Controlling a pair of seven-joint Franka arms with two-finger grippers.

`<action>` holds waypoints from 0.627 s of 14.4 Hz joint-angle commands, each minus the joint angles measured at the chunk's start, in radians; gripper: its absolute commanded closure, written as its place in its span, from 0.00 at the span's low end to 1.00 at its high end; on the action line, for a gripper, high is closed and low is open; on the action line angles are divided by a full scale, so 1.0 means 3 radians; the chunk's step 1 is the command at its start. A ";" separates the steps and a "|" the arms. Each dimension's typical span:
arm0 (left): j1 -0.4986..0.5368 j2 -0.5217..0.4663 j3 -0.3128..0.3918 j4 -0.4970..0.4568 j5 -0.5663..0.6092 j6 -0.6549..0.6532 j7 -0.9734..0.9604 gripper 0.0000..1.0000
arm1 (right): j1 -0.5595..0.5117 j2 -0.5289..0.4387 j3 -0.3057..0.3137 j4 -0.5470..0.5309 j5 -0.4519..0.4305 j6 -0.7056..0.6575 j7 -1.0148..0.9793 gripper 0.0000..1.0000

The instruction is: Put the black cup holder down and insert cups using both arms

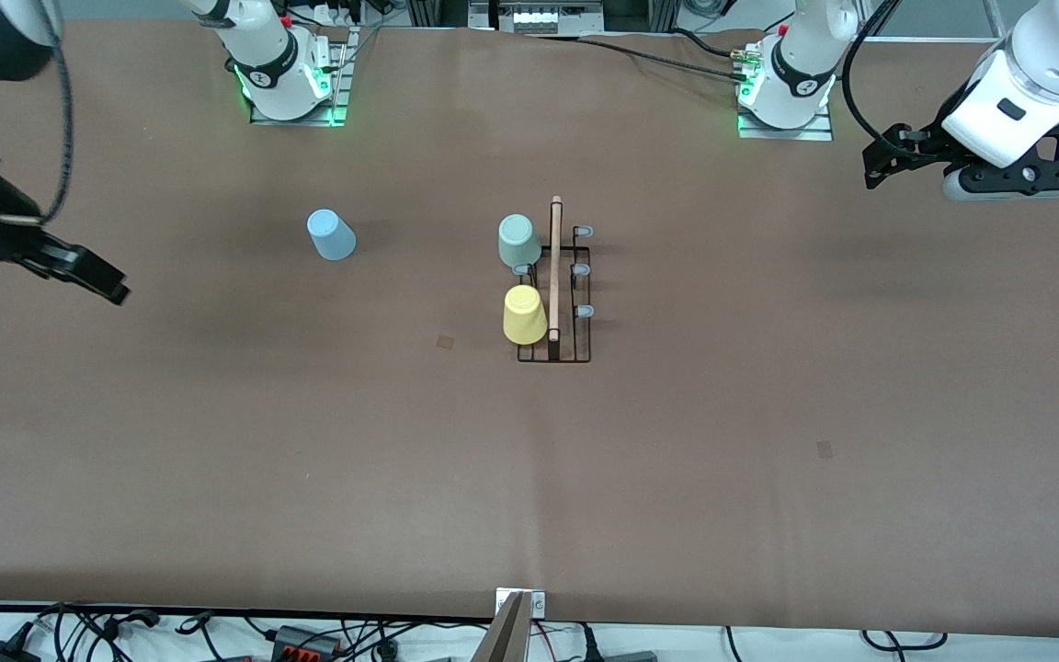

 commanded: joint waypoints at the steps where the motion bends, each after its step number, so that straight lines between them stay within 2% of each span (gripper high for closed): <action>1: 0.0014 0.0020 -0.0004 0.0108 0.0025 -0.0063 0.0028 0.00 | -0.0261 -0.0105 0.0145 -0.0049 0.0003 -0.0177 -0.0545 0.00; 4: 0.0009 0.0208 -0.0004 0.0373 0.0024 -0.0073 0.0018 0.00 | -0.0312 -0.0140 0.0134 -0.0039 0.0008 -0.0555 -0.0587 0.00; 5: 0.0009 0.0280 -0.0004 0.0455 0.0024 -0.0078 0.0013 0.00 | -0.0479 -0.0206 0.0236 -0.0054 0.0013 -0.0521 -0.0643 0.00; 7: 0.0004 0.0337 -0.0004 0.0537 0.0035 -0.0104 0.0013 0.00 | -0.0919 -0.0238 0.0710 -0.0059 0.0028 -0.0485 -0.0796 0.00; 9: 0.0004 0.0362 -0.0004 0.0578 0.0040 -0.0104 0.0028 0.00 | -0.0977 -0.0248 0.0763 -0.0064 0.0028 -0.0505 -0.0833 0.00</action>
